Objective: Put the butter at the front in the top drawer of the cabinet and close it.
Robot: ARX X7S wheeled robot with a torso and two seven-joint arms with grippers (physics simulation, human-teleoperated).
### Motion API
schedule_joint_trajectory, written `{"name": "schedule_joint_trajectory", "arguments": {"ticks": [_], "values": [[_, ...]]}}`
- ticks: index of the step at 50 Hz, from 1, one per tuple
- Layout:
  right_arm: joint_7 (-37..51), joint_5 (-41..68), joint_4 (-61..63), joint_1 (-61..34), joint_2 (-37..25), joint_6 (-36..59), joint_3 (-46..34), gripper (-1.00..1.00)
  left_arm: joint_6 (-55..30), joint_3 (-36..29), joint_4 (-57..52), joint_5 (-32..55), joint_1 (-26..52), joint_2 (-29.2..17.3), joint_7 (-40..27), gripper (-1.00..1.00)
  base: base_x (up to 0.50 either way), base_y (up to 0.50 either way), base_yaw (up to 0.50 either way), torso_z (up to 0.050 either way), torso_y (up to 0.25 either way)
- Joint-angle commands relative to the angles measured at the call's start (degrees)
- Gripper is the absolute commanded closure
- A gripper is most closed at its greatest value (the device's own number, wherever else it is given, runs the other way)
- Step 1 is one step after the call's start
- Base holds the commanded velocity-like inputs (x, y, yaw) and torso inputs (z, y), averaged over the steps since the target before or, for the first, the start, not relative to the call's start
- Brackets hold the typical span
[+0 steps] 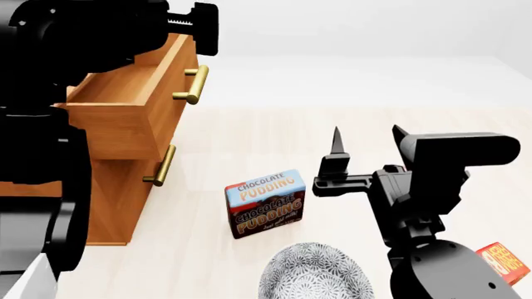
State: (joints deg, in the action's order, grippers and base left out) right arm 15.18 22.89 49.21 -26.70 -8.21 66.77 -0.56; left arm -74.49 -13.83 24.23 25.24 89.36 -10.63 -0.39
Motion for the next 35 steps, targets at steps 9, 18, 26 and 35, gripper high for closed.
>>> {"name": "schedule_joint_trajectory", "arguments": {"ticks": [9, 18, 26, 35], "values": [[-0.04, 1.32, -0.49, 1.78, -0.30, -1.91, -0.08, -1.00, 4.30, -5.67, 16.38, -3.15, 6.99, 0.43, 3.32, -1.00, 0.00, 0.00, 0.00, 0.000, 0.000], [-0.09, 1.81, -0.34, 2.91, -0.88, -2.94, 0.39, -1.00, 9.29, -8.14, 26.91, -5.23, 10.64, 1.27, 5.44, -1.00, 0.00, 0.00, 0.00, 0.000, 0.000], [-0.29, 2.09, -1.02, 4.20, -1.16, -4.55, 0.73, -1.00, 11.78, -9.25, 34.18, -6.35, 13.35, 2.48, 6.39, -1.00, 0.00, 0.00, 0.00, 0.000, 0.000], [-0.30, 2.85, -1.30, 4.89, -1.24, -5.20, 1.41, -1.00, 17.20, -11.69, 44.94, -8.43, 17.45, 5.14, 8.83, -1.00, 0.00, 0.00, 0.00, 0.000, 0.000]]}}
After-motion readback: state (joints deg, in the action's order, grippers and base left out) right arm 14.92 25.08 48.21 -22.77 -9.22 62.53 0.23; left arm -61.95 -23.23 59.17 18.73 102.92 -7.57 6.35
